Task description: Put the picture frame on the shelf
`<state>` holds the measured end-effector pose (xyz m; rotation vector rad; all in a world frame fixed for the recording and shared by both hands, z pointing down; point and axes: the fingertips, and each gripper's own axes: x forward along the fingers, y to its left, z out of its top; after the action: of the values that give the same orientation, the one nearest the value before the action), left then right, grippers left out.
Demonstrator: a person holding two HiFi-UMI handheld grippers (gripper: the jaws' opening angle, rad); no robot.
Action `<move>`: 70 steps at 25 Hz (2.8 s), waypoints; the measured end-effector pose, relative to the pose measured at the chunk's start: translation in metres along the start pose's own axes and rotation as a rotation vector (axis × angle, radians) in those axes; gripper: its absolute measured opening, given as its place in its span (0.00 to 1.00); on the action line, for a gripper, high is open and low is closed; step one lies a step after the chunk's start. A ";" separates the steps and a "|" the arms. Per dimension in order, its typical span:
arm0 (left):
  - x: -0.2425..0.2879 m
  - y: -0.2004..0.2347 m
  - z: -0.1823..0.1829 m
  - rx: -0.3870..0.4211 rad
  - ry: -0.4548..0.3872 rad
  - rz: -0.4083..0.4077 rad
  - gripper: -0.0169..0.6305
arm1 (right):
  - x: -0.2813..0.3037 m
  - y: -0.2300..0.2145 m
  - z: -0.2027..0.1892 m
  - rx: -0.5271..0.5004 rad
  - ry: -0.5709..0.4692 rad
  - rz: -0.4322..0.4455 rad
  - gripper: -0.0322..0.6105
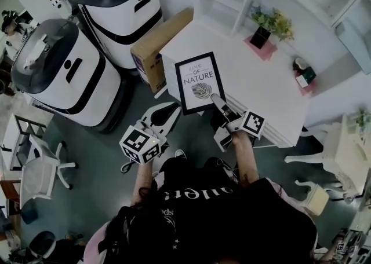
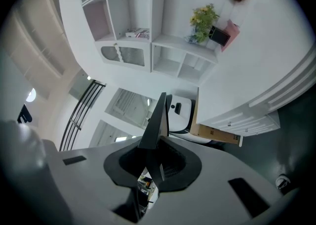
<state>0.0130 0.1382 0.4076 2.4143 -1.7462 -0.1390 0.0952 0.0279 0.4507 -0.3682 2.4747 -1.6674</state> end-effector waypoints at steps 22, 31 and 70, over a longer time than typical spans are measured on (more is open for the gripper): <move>0.111 0.108 0.014 -0.025 0.029 -0.129 0.09 | 0.109 -0.096 0.135 0.101 -0.170 -0.126 0.16; 0.193 0.173 0.032 -0.013 0.048 -0.162 0.09 | 0.191 -0.169 0.228 0.158 -0.220 -0.163 0.16; 0.403 0.354 -0.066 0.107 0.451 -0.516 0.15 | 0.295 -0.371 0.365 0.546 -0.723 -0.367 0.16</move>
<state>-0.1798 -0.3480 0.5438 2.6464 -0.9478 0.4170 -0.0513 -0.5117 0.6633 -1.1457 1.4348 -1.8066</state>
